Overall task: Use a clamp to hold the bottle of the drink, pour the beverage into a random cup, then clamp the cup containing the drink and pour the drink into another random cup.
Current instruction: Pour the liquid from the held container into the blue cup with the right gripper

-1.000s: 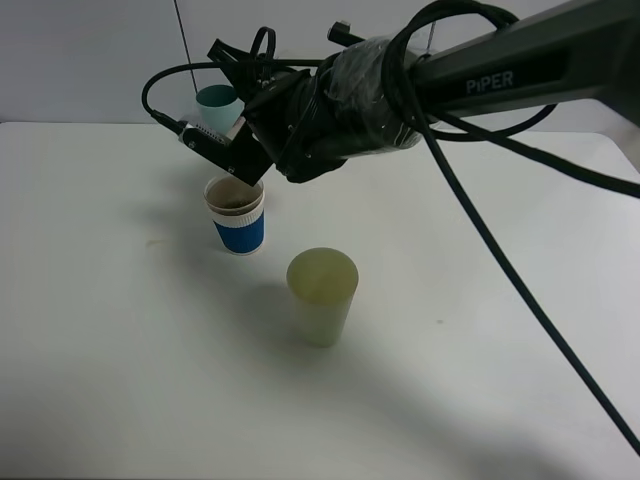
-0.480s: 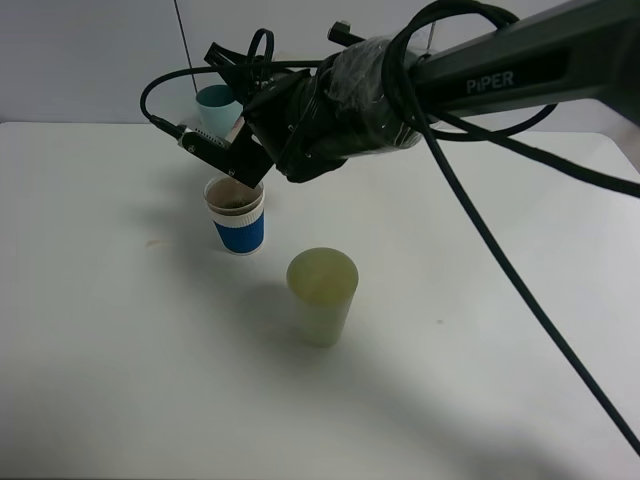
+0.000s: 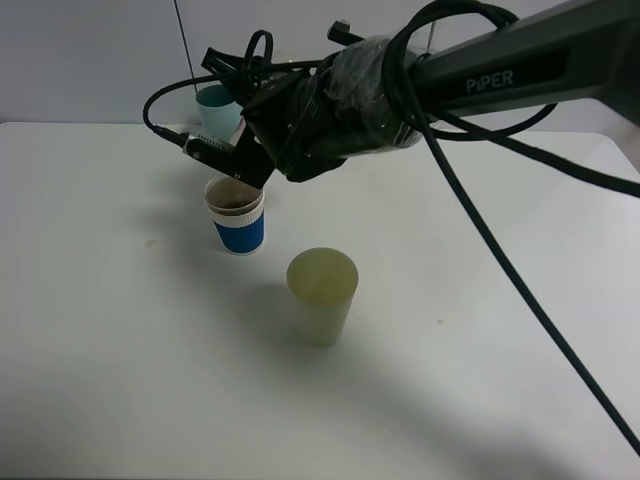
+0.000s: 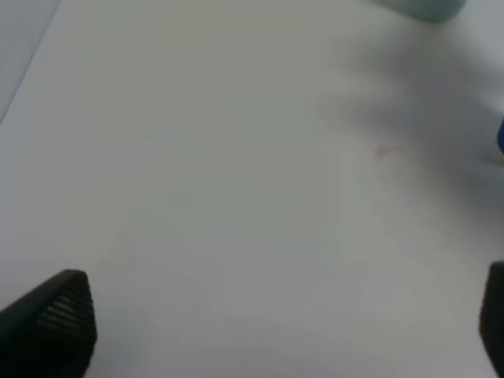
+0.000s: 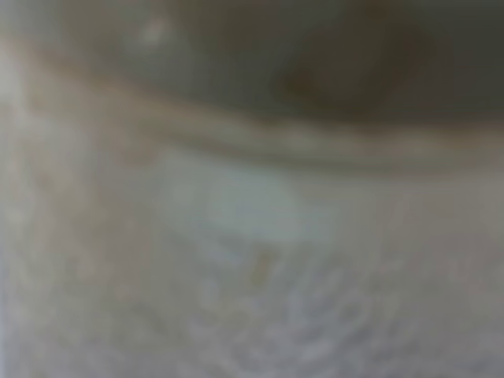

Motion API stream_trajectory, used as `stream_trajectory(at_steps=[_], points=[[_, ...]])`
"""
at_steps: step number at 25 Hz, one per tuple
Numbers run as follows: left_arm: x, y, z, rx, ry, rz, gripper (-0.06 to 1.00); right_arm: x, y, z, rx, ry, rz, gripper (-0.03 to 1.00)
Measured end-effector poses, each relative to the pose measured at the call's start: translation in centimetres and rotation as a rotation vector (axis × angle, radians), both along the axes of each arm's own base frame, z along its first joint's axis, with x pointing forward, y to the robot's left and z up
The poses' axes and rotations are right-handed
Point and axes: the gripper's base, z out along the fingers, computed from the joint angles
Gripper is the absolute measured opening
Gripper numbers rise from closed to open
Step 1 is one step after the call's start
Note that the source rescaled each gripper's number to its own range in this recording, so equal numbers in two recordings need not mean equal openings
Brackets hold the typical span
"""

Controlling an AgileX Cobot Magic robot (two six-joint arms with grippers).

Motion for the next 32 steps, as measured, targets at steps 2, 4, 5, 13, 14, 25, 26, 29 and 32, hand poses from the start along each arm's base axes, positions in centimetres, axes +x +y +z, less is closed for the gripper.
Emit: stream_trajectory(at_steps=[2, 4, 5, 13, 14, 25, 26, 29, 32], points=[[0.00, 0.00, 0.00, 0.000, 0.000, 0.000, 0.99, 0.05, 0.05, 0.14, 0.001, -0.004, 0.001, 0.01], [0.00, 0.00, 0.00, 0.000, 0.000, 0.000, 0.99, 0.12, 0.14, 0.37, -0.005, -0.012, 0.005, 0.01], [0.00, 0.00, 0.00, 0.000, 0.000, 0.000, 0.99, 0.13, 0.15, 0.39, -0.012, -0.015, 0.008, 0.01], [0.00, 0.00, 0.00, 0.000, 0.000, 0.000, 0.99, 0.12, 0.17, 0.45, -0.086, -0.036, 0.041, 0.01], [0.00, 0.00, 0.00, 0.000, 0.000, 0.000, 0.99, 0.12, 0.16, 0.50, -0.101, -0.040, 0.046, 0.01], [0.00, 0.00, 0.00, 0.000, 0.000, 0.000, 0.99, 0.08, 0.13, 0.83, 0.064, -0.006, -0.015, 0.01], [0.00, 0.00, 0.00, 0.000, 0.000, 0.000, 0.99, 0.08, 0.13, 0.83, 0.111, 0.005, -0.033, 0.01], [0.00, 0.00, 0.00, 0.000, 0.000, 0.000, 0.99, 0.08, 0.13, 0.83, 0.262, 0.040, -0.091, 0.01], [0.00, 0.00, 0.00, 0.000, 0.000, 0.000, 0.99, 0.08, 0.13, 0.83, 0.379, 0.068, -0.137, 0.01]])
